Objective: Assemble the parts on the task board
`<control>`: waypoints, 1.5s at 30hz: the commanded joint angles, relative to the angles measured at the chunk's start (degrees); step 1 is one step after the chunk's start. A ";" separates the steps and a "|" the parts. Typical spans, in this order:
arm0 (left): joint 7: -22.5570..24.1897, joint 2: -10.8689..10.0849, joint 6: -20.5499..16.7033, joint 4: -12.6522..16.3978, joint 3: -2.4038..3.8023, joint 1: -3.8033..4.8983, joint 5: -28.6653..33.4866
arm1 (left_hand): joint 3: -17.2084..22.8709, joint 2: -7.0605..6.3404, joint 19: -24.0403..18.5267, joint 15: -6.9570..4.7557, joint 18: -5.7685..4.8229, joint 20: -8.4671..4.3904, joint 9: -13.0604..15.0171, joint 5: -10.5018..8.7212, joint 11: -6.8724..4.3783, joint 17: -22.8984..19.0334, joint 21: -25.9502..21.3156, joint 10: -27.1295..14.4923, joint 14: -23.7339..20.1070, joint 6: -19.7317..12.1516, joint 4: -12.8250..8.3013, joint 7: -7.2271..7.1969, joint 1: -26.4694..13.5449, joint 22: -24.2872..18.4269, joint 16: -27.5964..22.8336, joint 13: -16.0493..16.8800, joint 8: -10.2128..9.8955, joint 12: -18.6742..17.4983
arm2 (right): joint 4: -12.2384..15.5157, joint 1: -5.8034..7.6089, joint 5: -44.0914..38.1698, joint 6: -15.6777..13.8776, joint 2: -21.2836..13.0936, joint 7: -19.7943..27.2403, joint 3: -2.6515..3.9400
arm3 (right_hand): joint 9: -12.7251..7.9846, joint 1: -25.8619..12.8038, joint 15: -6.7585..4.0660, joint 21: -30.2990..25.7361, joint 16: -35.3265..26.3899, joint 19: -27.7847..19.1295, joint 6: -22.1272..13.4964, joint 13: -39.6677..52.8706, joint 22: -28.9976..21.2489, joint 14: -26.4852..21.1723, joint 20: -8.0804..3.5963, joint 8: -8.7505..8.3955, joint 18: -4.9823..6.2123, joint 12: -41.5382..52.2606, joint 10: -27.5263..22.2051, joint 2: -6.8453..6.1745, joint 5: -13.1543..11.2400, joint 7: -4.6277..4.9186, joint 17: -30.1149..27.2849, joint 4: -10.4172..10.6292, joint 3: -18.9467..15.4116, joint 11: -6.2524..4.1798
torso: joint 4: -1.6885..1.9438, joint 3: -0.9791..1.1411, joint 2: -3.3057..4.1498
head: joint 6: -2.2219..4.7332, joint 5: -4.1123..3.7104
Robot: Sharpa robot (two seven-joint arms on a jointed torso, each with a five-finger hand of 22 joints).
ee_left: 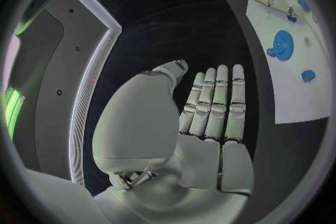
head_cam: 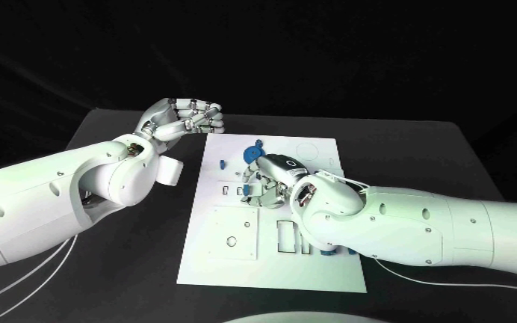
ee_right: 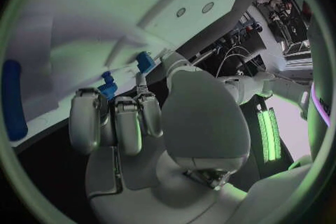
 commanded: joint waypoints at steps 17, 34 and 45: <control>-24.32 0.57 12.35 -1.31 0.06 0.40 -21.40 | -6.31 2.39 19.91 -7.41 0.54 -9.19 9.70 0.02 -5.89 50.04 23.79 5.93 24.52 -2.91 2.87 -5.43 -8.36 12.57 58.94 16.83 15.05 25.76 | 10.09 8.37 28.08 -7.26 -16.72 15.82 0.46 | 0.06 2.83 0.34 -2.73 -0.59 -1.16 0.78 4.84 5.00 4.52 0.28 0.13 0.69 -0.82 -0.63 4.32 0.20 -0.09 8.87 0.11 -6.35 0.00 | -0.43 0.81 -1.43 | -0.27 0.92; -48.46 9.70 27.79 -5.98 -0.87 4.33 -43.30 | -9.62 4.73 19.63 -10.63 -1.69 -11.72 21.76 -0.35 -9.58 66.91 51.05 11.92 30.45 -6.98 3.68 -8.69 -18.94 40.19 71.10 60.88 34.99 71.93 | 7.12 10.70 34.49 -5.28 -21.62 15.10 0.43 | 0.14 2.64 0.30 -2.73 -0.64 -1.15 1.05 4.72 5.02 4.49 0.25 0.33 0.69 -0.95 -0.72 4.41 0.16 -0.16 8.75 0.16 -6.45 -0.05 | -0.28 1.82 -2.52 | -1.34 1.65; -50.61 14.92 33.27 -9.89 -2.13 5.81 -47.37 | -10.20 5.55 19.05 -10.75 -1.75 -11.82 22.70 -0.37 -9.67 66.71 51.92 11.46 30.41 -7.97 3.68 -8.75 -20.24 41.06 71.03 60.76 35.65 72.06 | 6.18 10.74 33.80 -4.86 -21.25 14.14 0.34 | 0.17 2.35 0.27 -2.99 -0.72 -1.28 1.10 4.53 4.88 4.43 0.22 0.41 0.74 -1.14 -0.85 4.54 0.14 -0.19 8.50 0.21 -6.58 -0.08 | -0.23 1.83 -2.46 | -1.76 1.94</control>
